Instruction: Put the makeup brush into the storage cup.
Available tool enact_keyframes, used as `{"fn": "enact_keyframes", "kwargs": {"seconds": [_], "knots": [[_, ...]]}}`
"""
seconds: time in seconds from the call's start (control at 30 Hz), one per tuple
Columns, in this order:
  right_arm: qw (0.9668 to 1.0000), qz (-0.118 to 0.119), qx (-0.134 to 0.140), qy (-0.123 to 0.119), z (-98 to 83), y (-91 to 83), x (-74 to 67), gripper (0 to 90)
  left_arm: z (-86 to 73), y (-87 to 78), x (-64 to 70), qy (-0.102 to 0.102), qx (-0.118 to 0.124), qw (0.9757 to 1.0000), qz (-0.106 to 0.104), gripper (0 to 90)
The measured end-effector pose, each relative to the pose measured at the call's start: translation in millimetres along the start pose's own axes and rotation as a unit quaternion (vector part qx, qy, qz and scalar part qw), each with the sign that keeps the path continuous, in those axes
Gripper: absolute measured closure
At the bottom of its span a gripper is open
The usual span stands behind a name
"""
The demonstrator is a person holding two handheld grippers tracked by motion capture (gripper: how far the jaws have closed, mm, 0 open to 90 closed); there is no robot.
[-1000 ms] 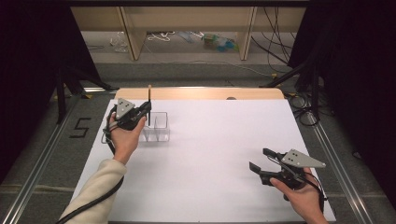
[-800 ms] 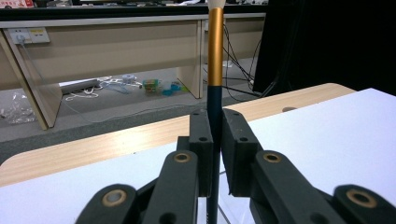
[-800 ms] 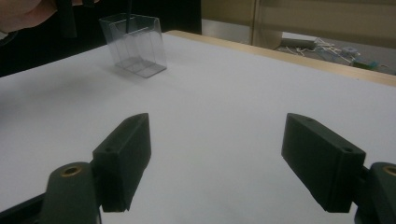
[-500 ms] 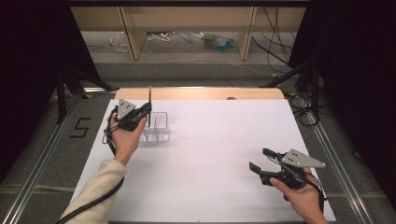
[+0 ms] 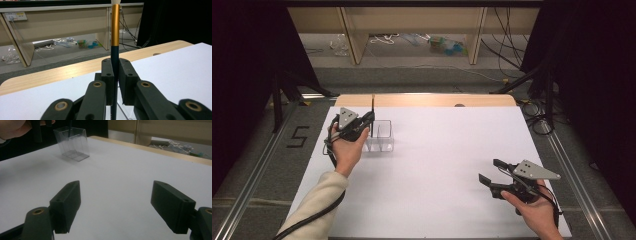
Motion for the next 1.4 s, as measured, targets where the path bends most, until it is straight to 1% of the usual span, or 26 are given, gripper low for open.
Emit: {"fn": "enact_keyframes", "kwargs": {"seconds": [0.23,0.5,0.67,0.73,1.17,1.4], "knots": [[1.0,0.0,0.0,-0.001,0.1,0.0,0.0,25.0,-3.1,0.9,0.0,0.001,-0.004,1.0,0.0,82.8],[1.0,0.0,0.0,0.0,0.0,0.1,0.0,25.1,-5.9,1.4,-2.2,0.0,-0.007,1.0,0.006,82.8],[1.0,0.0,0.0,-0.001,0.1,0.2,0.0,25.1,-7.5,1.8,-2.0,0.003,-0.01,0.9999,0.005,82.8],[1.0,0.0,0.001,-0.001,0.2,0.4,0.0,25.0,-8.1,2.1,-1.7,-0.001,-0.009,0.9999,0.005,82.8],[1.0,0.001,0.001,0.002,0.2,1.1,-0.5,25.1,-10.4,2.8,-3.6,0.0,-0.015,0.9999,0.008,82.8],[1.0,0.002,0.002,0.002,0.3,1.2,-0.8,25.1,-11.0,3.0,-4.6,-0.005,-0.017,0.9998,0.008,82.7]]}}
Point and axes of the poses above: each handheld gripper's, and its own axes: y roughly forward along the jaws, z roughly out of its top, x roughly to its right, the point moved 9 cm from there along y, roughly forward along the jaws, and after that the axes turned 14 degrees about -y, right-handed, at the moved point
